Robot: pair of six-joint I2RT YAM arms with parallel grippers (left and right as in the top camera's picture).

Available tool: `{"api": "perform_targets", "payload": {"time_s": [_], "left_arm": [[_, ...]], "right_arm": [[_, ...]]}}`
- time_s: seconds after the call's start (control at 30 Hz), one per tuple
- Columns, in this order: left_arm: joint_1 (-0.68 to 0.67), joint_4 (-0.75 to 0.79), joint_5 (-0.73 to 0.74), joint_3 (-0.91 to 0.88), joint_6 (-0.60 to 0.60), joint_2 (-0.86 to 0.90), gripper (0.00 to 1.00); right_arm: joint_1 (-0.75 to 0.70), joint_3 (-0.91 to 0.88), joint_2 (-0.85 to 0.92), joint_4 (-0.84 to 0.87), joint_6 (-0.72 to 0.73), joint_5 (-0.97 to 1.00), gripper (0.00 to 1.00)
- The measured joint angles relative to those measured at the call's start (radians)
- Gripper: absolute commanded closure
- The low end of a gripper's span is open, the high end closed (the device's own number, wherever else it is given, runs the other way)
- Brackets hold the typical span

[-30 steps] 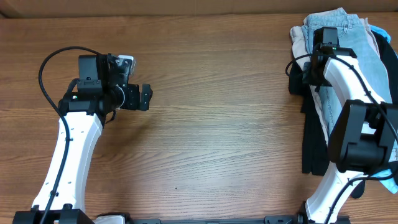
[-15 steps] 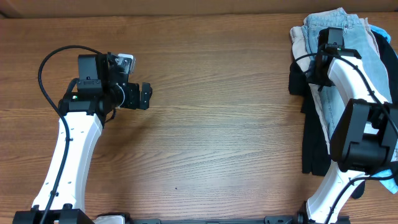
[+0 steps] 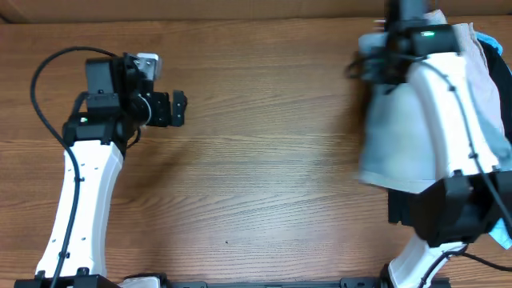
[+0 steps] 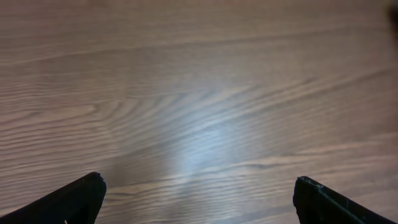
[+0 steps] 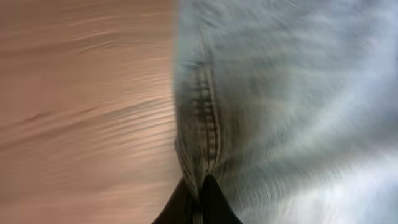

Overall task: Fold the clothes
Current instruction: 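Grasp the light-blue denim shorts and pull them left onto the table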

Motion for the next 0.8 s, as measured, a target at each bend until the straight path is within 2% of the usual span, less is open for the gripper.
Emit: {"api": "perform_targets", "payload": {"time_s": [0.1,0.2,0.27,0.33,0.37,0.43,0.5,0.63,0.7,0.8], "left_arm": [[0.031,-0.008,-0.018,0.01,0.0,0.0,0.0],[0.073,-0.018,-0.034,0.01,0.0,0.0,0.0],[0.108,-0.021,-0.045,0.01,0.0,0.0,0.0],[0.146,-0.021,-0.052,0.011,0.0,0.0,0.0],[0.164,-0.021,-0.055,0.011,0.0,0.0,0.0],[0.196,-0.021,-0.061,0.011,0.0,0.0,0.0],[0.215,-0.021,-0.065,0.011,0.0,0.0,0.0],[0.216,-0.021,-0.051,0.011,0.0,0.0,0.0],[0.208,-0.021,-0.022,0.011,0.0,0.0,0.0],[0.175,-0.023,0.029,0.011,0.002,0.0,0.0]], "right_arm": [[0.164,0.001,0.008,-0.013,0.012,-0.069,0.96],[0.336,0.001,0.031,-0.011,0.037,-0.123,0.83],[0.452,0.001,0.048,0.006,0.054,-0.154,0.81],[0.565,0.001,0.061,0.026,0.064,-0.187,0.73],[0.622,0.001,0.067,0.033,0.072,-0.204,0.67],[0.72,0.001,0.073,0.038,0.085,-0.229,0.46],[0.792,0.001,0.074,0.03,0.087,-0.245,0.39],[0.805,0.02,0.074,-0.043,0.097,-0.242,0.36],[0.755,0.047,0.074,-0.084,0.111,-0.233,0.35],[0.619,0.093,0.073,-0.126,0.142,-0.216,0.25]]}}
